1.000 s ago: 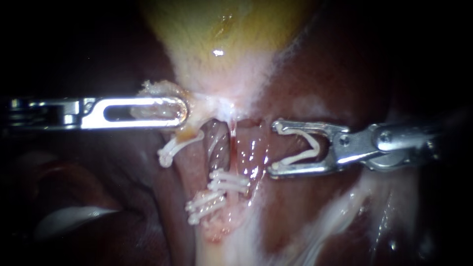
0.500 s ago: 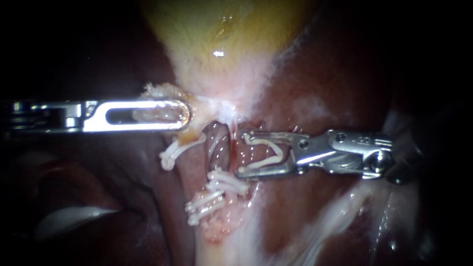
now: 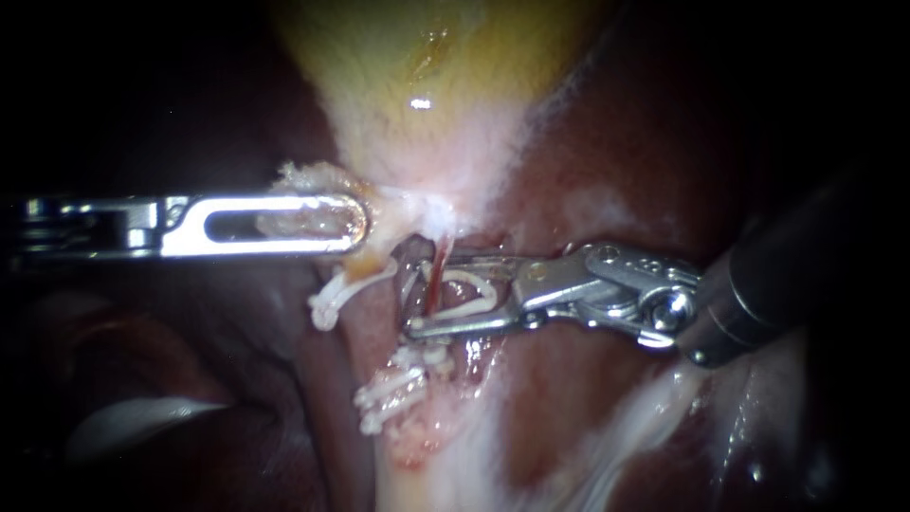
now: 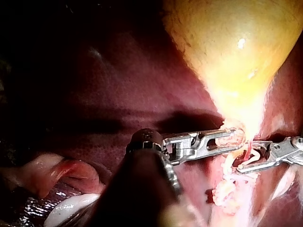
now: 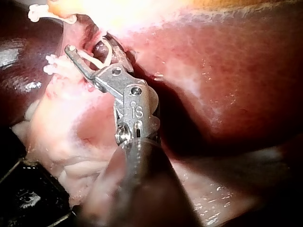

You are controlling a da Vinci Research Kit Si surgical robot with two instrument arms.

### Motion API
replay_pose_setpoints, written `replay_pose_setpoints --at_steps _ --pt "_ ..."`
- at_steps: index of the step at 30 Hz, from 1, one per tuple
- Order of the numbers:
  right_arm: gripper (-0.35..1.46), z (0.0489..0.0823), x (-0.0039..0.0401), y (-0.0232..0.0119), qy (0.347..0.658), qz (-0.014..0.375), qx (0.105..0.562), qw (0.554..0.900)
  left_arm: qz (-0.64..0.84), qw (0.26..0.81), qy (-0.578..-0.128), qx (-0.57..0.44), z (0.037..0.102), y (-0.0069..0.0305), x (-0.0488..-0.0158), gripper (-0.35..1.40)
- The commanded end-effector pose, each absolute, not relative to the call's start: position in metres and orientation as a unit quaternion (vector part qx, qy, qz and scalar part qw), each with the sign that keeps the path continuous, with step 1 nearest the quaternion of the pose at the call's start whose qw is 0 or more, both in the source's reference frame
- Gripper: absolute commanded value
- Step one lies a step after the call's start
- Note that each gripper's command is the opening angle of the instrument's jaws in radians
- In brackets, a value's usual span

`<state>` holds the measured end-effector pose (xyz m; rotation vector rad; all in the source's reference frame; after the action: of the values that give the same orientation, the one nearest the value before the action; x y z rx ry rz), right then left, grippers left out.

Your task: Clipping third clip right tube

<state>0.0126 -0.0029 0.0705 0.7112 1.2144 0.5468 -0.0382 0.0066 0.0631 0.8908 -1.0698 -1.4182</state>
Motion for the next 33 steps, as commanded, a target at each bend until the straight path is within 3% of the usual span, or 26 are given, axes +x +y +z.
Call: replay_pose_setpoints --at_steps 1,13,33 --pt "0.47 0.0705 0.0126 -0.0029 0.552 0.249 0.322 0.728 -0.598 0.546 -0.451 0.376 0.0631 0.0066 -0.0382 -0.35" --pt "0.47 0.0705 0.0122 -0.0024 0.565 0.26 0.329 0.711 -0.598 0.546 -0.451 0.376 0.0631 0.0065 -0.0381 -0.35" --pt "0.45 0.0657 0.0119 -0.0014 0.621 0.268 0.401 0.618 -0.597 0.546 -0.451 0.376 0.0635 0.0066 -0.0381 -0.35"
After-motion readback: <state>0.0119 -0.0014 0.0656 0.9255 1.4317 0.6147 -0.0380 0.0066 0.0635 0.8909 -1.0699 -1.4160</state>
